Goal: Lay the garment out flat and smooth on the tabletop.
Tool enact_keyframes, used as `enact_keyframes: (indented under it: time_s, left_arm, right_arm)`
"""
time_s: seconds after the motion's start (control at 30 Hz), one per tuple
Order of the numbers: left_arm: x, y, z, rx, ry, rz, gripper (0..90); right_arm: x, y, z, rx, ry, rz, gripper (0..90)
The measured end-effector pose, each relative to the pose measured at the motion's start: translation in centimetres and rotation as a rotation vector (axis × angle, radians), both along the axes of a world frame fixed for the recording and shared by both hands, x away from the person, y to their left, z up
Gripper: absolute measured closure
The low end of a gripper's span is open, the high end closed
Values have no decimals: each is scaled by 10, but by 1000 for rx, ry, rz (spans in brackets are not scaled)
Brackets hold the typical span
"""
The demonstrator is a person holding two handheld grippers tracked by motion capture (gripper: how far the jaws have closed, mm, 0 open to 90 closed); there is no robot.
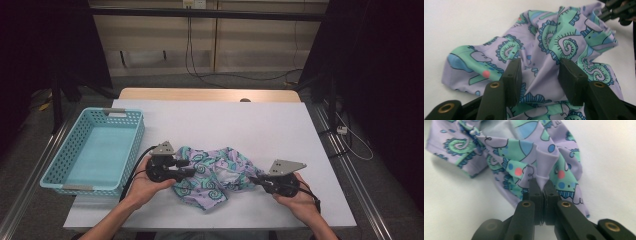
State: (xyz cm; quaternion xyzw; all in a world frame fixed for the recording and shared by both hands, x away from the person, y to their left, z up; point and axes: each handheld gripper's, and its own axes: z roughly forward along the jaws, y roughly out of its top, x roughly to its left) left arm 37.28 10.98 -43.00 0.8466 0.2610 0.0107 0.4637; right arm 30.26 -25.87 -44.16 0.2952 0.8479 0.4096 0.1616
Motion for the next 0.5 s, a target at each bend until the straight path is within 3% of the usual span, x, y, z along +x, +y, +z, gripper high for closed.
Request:
enact_keyframes:
  time_s: [0.1, 0.3, 0.37, 0.5]
  left_arm:
    - [-3, -5, -3, 25, -3, -29, 594]
    - [-10, -8, -1, 39, 17, -94, 788]
    - [-11, -9, 2, 39, 15, -99, 858]
    - [-9, -9, 14, 12, -28, -63, 869]
  right_arm:
    - [5, -2, -1, 8, -3, -26, 881]
    - [8, -4, 9, 65, -33, -65, 881]
    - [9, -6, 13, 81, -46, -77, 882]
    - [13, -9, 22, 104, -76, -98, 882]
